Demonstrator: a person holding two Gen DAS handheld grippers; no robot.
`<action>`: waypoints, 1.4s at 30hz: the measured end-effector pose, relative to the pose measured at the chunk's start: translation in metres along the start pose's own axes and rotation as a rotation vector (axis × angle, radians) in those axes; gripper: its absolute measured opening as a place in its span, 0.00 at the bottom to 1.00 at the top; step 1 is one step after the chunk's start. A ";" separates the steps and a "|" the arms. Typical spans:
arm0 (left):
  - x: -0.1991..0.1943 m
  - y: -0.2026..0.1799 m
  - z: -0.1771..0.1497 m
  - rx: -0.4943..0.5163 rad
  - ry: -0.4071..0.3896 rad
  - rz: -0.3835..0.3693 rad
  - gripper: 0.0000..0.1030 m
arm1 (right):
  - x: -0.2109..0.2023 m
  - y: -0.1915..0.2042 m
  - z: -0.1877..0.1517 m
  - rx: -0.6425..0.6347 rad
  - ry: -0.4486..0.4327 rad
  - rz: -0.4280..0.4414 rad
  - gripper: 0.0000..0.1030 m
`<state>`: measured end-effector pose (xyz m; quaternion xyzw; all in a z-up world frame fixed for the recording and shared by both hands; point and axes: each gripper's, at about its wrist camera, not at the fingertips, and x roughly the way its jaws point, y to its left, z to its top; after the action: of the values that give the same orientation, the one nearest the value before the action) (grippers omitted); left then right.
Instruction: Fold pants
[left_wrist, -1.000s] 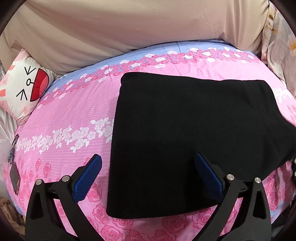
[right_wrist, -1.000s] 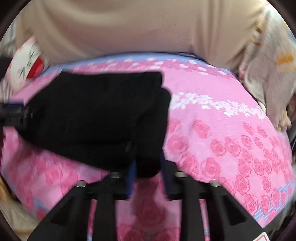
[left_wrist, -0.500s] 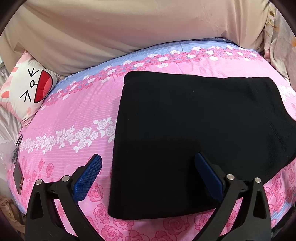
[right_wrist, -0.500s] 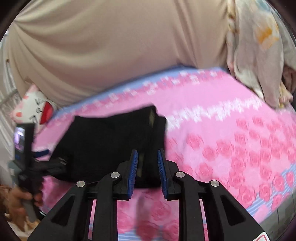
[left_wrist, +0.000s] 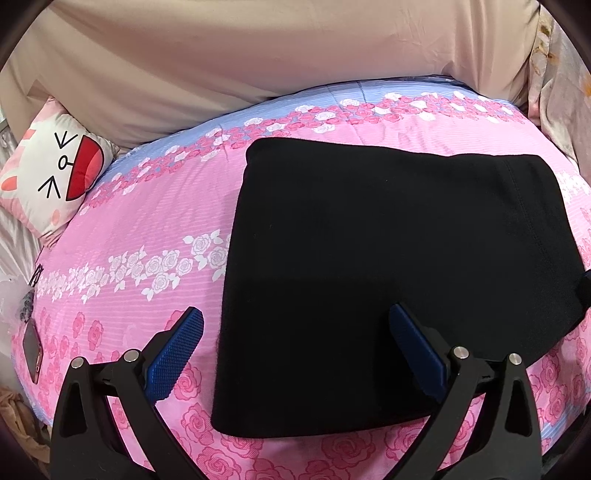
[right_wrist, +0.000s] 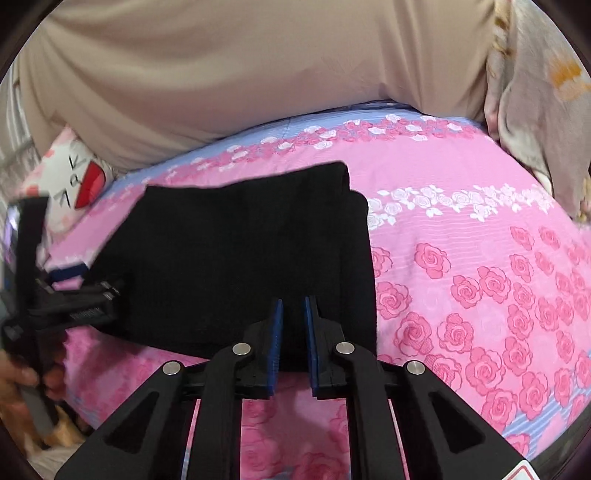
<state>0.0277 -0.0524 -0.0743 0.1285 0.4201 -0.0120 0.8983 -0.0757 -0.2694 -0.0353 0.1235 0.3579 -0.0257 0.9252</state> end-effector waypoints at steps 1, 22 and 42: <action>0.000 0.000 0.000 0.002 -0.001 0.002 0.96 | -0.006 0.004 0.003 -0.005 -0.018 0.025 0.14; 0.000 0.038 -0.001 -0.141 0.082 -0.229 0.95 | 0.005 -0.037 0.026 0.132 0.074 -0.015 0.62; -0.023 0.080 0.012 -0.204 -0.035 -0.400 0.22 | 0.011 0.011 0.052 0.083 -0.007 0.276 0.36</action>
<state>0.0320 0.0204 -0.0317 -0.0491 0.4208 -0.1495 0.8934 -0.0322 -0.2715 -0.0033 0.2098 0.3330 0.0867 0.9152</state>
